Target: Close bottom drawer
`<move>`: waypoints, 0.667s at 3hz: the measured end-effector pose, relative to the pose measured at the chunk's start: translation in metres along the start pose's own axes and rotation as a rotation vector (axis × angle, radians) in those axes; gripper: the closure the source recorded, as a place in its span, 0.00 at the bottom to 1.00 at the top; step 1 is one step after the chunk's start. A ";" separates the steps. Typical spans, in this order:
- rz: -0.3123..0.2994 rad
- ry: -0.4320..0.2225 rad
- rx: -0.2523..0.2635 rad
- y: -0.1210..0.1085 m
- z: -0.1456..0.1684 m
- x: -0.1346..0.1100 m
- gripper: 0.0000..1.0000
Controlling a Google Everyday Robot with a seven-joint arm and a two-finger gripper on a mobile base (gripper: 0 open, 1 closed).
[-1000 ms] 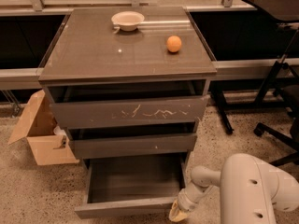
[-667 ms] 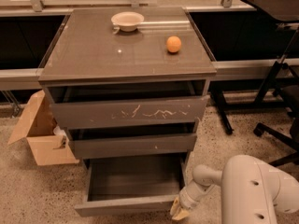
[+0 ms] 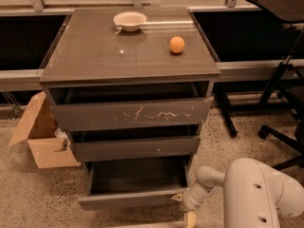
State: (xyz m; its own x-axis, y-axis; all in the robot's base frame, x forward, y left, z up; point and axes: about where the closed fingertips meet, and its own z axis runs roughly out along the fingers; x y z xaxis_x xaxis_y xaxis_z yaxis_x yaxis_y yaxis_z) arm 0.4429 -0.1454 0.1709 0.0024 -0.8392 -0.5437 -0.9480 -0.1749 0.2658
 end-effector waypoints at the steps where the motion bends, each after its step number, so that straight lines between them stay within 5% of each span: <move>1: -0.009 -0.003 0.009 -0.016 -0.006 0.006 0.00; 2: -0.039 -0.014 0.035 -0.055 -0.023 0.017 0.00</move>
Offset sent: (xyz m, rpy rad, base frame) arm 0.1347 -0.0391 -0.0011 0.0421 -0.1308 0.0000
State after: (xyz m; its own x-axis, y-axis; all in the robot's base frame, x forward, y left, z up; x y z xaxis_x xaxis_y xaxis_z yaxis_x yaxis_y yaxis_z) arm 0.5020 -0.1621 0.1656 0.0351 -0.8247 -0.5645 -0.9579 -0.1888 0.2163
